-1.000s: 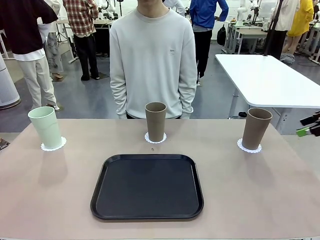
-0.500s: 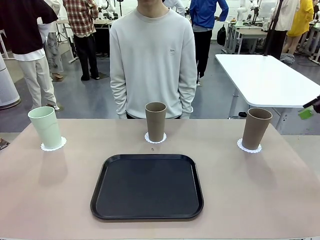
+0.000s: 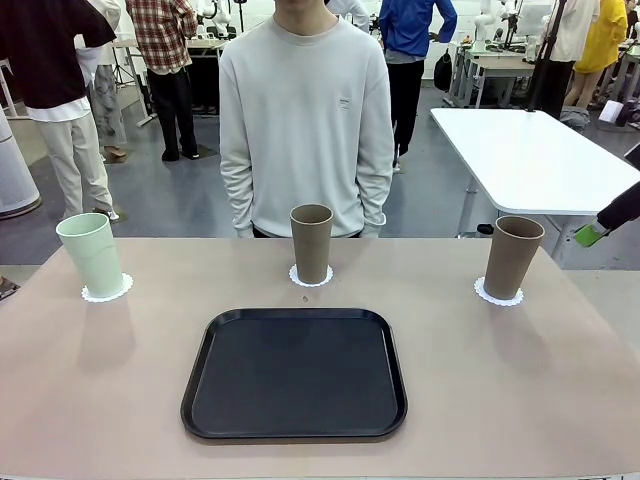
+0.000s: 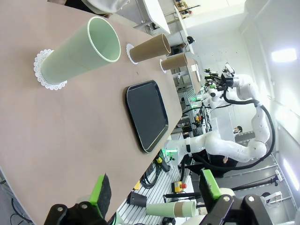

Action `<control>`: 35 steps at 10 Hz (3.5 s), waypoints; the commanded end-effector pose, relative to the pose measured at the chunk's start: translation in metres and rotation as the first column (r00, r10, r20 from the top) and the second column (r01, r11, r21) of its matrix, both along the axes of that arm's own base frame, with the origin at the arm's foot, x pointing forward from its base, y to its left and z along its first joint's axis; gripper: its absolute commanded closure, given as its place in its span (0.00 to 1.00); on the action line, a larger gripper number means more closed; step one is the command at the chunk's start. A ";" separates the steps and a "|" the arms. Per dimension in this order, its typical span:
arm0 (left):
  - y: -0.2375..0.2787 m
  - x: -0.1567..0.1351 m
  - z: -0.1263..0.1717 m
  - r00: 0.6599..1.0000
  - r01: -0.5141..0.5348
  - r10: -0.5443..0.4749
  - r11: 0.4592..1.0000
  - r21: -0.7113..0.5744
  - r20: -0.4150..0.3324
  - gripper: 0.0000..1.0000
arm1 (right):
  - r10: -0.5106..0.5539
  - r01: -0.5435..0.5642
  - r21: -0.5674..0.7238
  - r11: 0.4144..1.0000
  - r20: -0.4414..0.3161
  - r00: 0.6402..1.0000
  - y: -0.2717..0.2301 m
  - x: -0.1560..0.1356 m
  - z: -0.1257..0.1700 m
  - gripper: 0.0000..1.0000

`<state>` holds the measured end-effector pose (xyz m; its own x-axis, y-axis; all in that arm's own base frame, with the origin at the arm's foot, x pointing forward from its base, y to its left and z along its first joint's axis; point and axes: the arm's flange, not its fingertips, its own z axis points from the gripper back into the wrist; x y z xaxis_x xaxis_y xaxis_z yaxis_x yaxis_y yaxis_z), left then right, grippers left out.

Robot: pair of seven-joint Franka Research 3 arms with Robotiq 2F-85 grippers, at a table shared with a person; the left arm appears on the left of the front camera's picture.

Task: Place coasters on the table and set cups on them.
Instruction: Take one Reusable plastic cup from the Flat Tray and place it on a coaster set by the human.

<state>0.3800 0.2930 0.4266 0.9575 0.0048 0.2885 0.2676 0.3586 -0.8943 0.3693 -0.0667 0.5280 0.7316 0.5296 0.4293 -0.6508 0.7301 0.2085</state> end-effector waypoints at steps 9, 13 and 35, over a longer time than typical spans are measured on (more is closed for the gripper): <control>0.001 -0.002 0.003 1.000 0.004 -0.004 1.000 -0.007 0.000 0.00 | 0.004 -0.007 0.053 0.999 0.058 0.998 -0.001 -0.005 0.007 0.00; 0.001 -0.002 0.003 1.000 0.004 -0.004 1.000 -0.007 0.000 0.00 | 0.000 -0.021 -0.092 0.996 -0.223 0.975 -0.001 -0.038 0.022 0.00; 0.001 -0.002 0.003 1.000 0.004 -0.004 1.000 -0.007 0.000 0.00 | -0.020 0.248 0.794 0.555 -0.285 0.958 -0.205 -0.143 -0.085 0.00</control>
